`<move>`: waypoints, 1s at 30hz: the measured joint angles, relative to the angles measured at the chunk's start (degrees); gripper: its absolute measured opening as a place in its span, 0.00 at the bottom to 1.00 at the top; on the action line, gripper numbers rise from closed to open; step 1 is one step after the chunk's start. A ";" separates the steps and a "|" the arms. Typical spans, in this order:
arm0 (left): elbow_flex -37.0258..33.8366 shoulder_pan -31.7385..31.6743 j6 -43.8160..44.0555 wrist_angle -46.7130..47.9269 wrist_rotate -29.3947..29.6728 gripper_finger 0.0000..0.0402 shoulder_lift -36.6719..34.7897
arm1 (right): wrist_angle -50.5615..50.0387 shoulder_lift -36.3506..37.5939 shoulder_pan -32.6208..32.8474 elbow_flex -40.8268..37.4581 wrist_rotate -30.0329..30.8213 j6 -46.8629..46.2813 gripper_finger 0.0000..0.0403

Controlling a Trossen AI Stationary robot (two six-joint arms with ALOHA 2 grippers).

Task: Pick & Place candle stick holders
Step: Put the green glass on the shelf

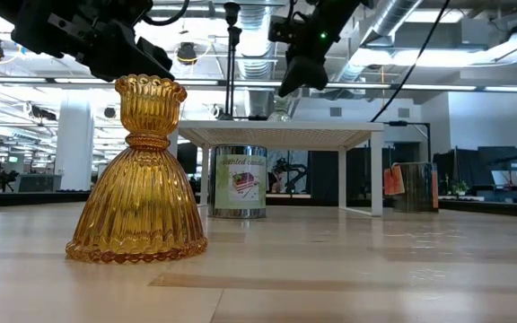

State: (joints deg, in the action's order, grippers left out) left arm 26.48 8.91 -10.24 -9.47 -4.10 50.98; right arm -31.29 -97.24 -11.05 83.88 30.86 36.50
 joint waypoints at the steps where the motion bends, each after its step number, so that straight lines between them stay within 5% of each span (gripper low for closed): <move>1: 0.00 0.00 0.00 0.00 0.00 0.02 0.00 | 0.18 -0.25 0.00 0.10 -0.61 -0.30 0.00; 12: 0.00 0.02 0.00 0.00 0.00 0.02 0.00 | 0.45 -0.38 -0.37 0.17 -2.07 -1.93 0.01; 30: 0.00 0.02 0.00 0.01 -0.01 0.02 0.00 | 1.43 -0.69 -0.21 -0.16 -1.15 -1.63 0.26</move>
State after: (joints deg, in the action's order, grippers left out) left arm 26.48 8.93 -10.24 -9.47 -4.11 50.98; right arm -29.86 -97.93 -11.26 83.72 29.71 34.87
